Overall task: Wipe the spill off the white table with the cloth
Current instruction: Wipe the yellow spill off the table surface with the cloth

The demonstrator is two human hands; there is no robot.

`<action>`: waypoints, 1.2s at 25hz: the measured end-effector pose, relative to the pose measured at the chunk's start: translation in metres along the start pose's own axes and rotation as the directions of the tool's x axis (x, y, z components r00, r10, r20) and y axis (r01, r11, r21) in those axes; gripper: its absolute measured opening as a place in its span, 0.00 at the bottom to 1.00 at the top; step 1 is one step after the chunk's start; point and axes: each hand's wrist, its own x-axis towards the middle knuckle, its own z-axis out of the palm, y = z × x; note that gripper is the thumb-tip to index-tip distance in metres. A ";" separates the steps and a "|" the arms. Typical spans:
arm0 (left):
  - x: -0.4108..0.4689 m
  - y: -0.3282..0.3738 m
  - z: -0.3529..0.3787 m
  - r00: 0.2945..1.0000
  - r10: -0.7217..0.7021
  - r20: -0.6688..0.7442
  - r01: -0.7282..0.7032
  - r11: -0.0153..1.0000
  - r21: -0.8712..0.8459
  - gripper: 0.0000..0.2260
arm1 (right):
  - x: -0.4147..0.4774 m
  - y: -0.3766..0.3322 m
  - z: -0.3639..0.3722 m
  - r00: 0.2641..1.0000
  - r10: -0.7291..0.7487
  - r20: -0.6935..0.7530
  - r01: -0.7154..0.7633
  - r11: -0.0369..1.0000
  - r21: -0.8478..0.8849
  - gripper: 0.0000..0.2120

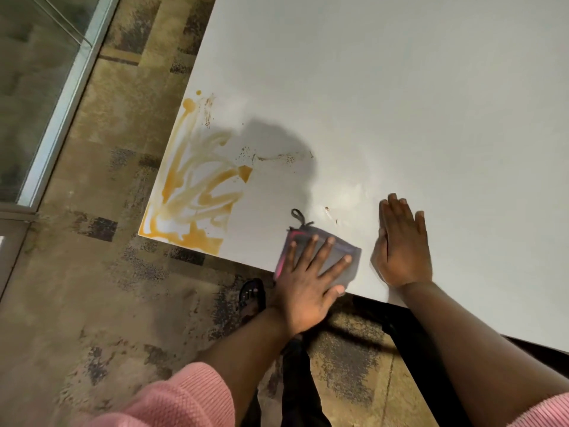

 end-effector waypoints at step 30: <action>0.031 -0.103 -0.025 0.907 -0.377 -0.186 0.367 0.926 -0.085 0.29 | 0.047 -0.105 0.041 0.988 -0.134 0.077 0.137 0.990 -0.037 0.29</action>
